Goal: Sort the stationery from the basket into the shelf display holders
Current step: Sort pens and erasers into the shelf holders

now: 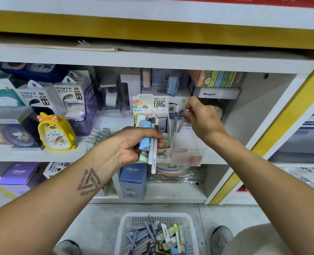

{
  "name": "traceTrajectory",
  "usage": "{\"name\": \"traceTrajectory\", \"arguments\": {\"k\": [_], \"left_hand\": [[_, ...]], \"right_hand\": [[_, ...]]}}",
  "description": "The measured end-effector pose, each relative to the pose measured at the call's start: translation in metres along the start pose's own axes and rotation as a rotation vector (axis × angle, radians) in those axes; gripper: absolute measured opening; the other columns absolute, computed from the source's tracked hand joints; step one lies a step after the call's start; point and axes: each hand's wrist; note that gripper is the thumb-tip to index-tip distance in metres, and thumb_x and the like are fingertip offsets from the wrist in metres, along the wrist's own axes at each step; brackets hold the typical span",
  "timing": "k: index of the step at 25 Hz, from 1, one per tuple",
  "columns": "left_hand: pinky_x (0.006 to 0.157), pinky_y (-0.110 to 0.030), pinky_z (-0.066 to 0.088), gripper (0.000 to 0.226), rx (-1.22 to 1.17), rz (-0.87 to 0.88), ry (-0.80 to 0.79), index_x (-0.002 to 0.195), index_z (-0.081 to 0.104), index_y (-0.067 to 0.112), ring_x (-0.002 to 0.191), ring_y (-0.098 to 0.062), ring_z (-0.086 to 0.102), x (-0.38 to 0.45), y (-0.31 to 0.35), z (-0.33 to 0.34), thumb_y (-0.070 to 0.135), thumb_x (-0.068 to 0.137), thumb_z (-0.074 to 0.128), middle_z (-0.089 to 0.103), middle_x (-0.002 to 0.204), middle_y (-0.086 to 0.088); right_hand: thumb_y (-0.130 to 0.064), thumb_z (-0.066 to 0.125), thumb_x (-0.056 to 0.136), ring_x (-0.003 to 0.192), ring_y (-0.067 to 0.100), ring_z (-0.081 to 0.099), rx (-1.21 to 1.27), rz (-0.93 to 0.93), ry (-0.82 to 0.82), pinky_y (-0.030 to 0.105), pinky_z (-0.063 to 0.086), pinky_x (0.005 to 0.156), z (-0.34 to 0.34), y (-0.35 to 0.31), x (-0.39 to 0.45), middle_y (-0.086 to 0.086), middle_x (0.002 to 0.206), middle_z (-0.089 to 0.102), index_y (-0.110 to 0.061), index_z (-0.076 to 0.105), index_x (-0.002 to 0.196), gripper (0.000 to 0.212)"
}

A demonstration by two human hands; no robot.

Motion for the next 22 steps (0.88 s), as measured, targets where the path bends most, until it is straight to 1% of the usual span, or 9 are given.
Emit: {"name": "traceTrajectory", "arguments": {"k": [3, 6, 8, 10, 12, 14, 16, 18, 22], "left_hand": [[0.051, -0.028, 0.057, 0.006, -0.025, -0.011, -0.032, 0.072, 0.072, -0.005, 0.058, -0.022, 0.070, 0.000, 0.001, 0.002, -0.008, 0.076, 0.069, 0.071, 0.072, -0.017], [0.051, -0.028, 0.056, 0.007, -0.039, -0.006, -0.046, 0.081, 0.069, -0.006, 0.058, -0.022, 0.070, 0.000, 0.002, 0.006, -0.008, 0.074, 0.070, 0.071, 0.073, -0.017], [0.051, -0.028, 0.056, 0.009, -0.029, 0.001, -0.054, 0.084, 0.068, -0.005, 0.058, -0.022, 0.069, 0.001, 0.002, 0.008, -0.008, 0.075, 0.070, 0.071, 0.073, -0.016], [0.052, -0.028, 0.056, 0.012, -0.027, 0.015, -0.059, 0.087, 0.069, -0.003, 0.059, -0.022, 0.069, 0.000, 0.002, 0.009, -0.009, 0.076, 0.070, 0.071, 0.075, -0.015], [0.053, -0.029, 0.056, 0.018, -0.038, 0.035, -0.069, 0.093, 0.070, -0.001, 0.061, -0.022, 0.069, 0.000, 0.001, 0.010, -0.009, 0.077, 0.069, 0.072, 0.082, -0.016], [0.056, -0.029, 0.057, 0.024, -0.052, 0.050, -0.082, 0.097, 0.070, -0.001, 0.065, -0.022, 0.070, -0.002, 0.000, 0.012, -0.008, 0.074, 0.072, 0.072, 0.087, -0.017], [0.058, -0.031, 0.058, 0.032, -0.075, 0.058, -0.095, 0.099, 0.071, -0.002, 0.069, -0.025, 0.072, -0.002, 0.000, 0.012, -0.004, 0.067, 0.075, 0.073, 0.089, -0.018], [0.060, -0.036, 0.059, 0.039, -0.109, 0.050, -0.074, 0.103, 0.069, -0.004, 0.076, -0.029, 0.073, -0.001, 0.000, 0.012, -0.004, 0.065, 0.077, 0.073, 0.095, -0.021], [0.051, -0.030, 0.056, 0.019, -0.071, 0.037, 0.006, 0.094, 0.068, -0.007, 0.063, -0.025, 0.071, 0.003, -0.001, 0.011, -0.006, 0.075, 0.073, 0.072, 0.079, -0.020]], "right_hand": [[-0.009, 0.046, 0.100, 0.091, 0.041, 0.065, -0.119, -0.006, -0.043, 0.048, 0.054, 0.077, 0.006, -0.002, 0.004, 0.021, 0.098, 0.070, -0.008, 0.060, 0.121, 0.025], [-0.012, 0.048, 0.099, 0.103, 0.038, 0.063, -0.186, -0.009, -0.030, 0.046, 0.053, 0.085, 0.009, -0.011, 0.004, 0.019, 0.113, 0.068, -0.009, 0.056, 0.137, 0.038], [-0.026, 0.057, 0.099, 0.084, 0.026, 0.066, 0.110, 0.091, -0.013, 0.038, 0.054, 0.074, 0.007, -0.024, 0.004, 0.012, 0.096, 0.072, -0.013, 0.065, 0.121, 0.027], [-0.038, 0.068, 0.093, 0.059, 0.016, 0.061, 0.494, 0.246, -0.182, 0.029, 0.046, 0.053, 0.001, -0.038, 0.002, 0.006, 0.076, 0.073, -0.014, 0.070, 0.099, 0.025], [-0.029, 0.077, 0.087, 0.051, 0.014, 0.056, 0.662, 0.314, -0.333, 0.024, 0.039, 0.045, -0.004, -0.045, -0.003, 0.003, 0.065, 0.071, -0.010, 0.068, 0.097, 0.023], [-0.009, 0.078, 0.085, 0.052, 0.017, 0.058, 0.748, 0.350, -0.358, 0.024, 0.041, 0.047, -0.007, -0.046, -0.007, 0.004, 0.064, 0.070, -0.004, 0.067, 0.101, 0.020], [0.002, 0.072, 0.086, 0.052, 0.018, 0.061, 0.816, 0.396, -0.301, 0.024, 0.047, 0.048, -0.011, -0.045, -0.007, 0.011, 0.067, 0.070, 0.001, 0.068, 0.101, 0.016], [0.007, 0.067, 0.087, 0.051, 0.016, 0.062, 0.881, 0.438, -0.134, 0.023, 0.052, 0.049, -0.018, -0.042, -0.004, 0.016, 0.072, 0.070, 0.003, 0.069, 0.098, 0.011], [0.005, 0.063, 0.086, 0.051, 0.015, 0.065, 0.715, 0.367, 0.280, 0.032, 0.059, 0.055, -0.040, -0.020, 0.007, 0.011, 0.070, 0.069, -0.006, 0.067, 0.093, 0.014]]}}
Point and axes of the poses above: each hand's wrist, its own x-axis towards the middle knuckle, its own z-axis out of the palm, y = z × x
